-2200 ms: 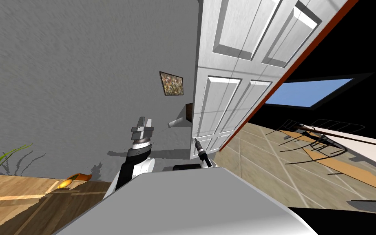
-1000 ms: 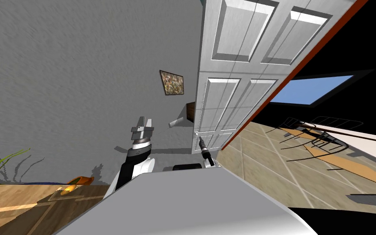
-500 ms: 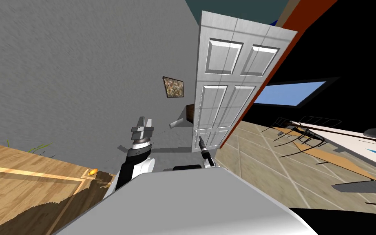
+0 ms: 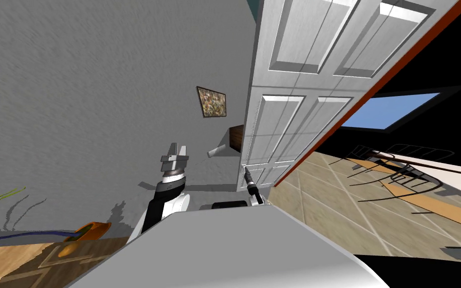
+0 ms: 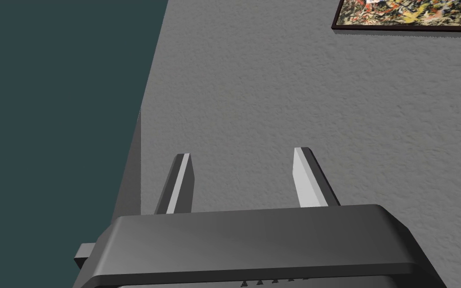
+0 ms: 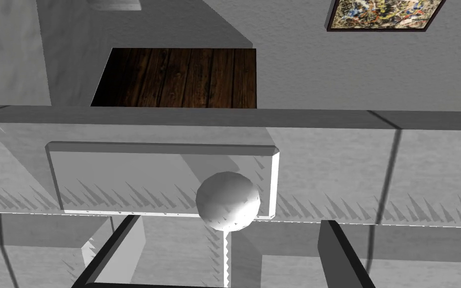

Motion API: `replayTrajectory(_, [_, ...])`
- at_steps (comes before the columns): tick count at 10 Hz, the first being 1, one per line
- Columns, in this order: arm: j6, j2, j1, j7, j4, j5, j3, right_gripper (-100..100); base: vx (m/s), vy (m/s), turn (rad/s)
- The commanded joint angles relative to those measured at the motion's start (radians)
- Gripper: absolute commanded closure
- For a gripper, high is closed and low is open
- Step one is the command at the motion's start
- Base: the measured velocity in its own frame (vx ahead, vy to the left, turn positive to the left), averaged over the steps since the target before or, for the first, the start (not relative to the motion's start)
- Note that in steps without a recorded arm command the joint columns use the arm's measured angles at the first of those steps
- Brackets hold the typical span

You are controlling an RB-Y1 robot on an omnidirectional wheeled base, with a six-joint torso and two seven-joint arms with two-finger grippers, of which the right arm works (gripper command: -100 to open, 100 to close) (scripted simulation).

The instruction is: Push the door open

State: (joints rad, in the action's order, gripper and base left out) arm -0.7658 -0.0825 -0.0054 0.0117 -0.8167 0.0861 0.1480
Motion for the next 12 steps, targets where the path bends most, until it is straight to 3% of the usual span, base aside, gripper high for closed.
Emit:
replayTrajectory(1, [-0.009,0.004,-0.002,-0.003,0.007,0.002,-0.004,-100,0.300,-0.017,0.035])
replayTrajectory(2, [-0.005,0.002,-0.001,-0.002,0.004,0.001,-0.003,-100,0.129,-0.009,0.006])
replayTrajectory(3, [-0.005,0.002,-0.001,-0.002,0.004,0.001,-0.003,100,-0.027,0.005,-0.009])
replayTrajectory(8, [-0.005,0.002,-0.001,-0.002,0.004,0.001,-0.003,100,-0.024,0.001,0.000])
replayTrajectory(12, [0.002,0.000,-0.012,-0.017,0.020,0.020,-0.051,100,0.164,0.073,-0.055])
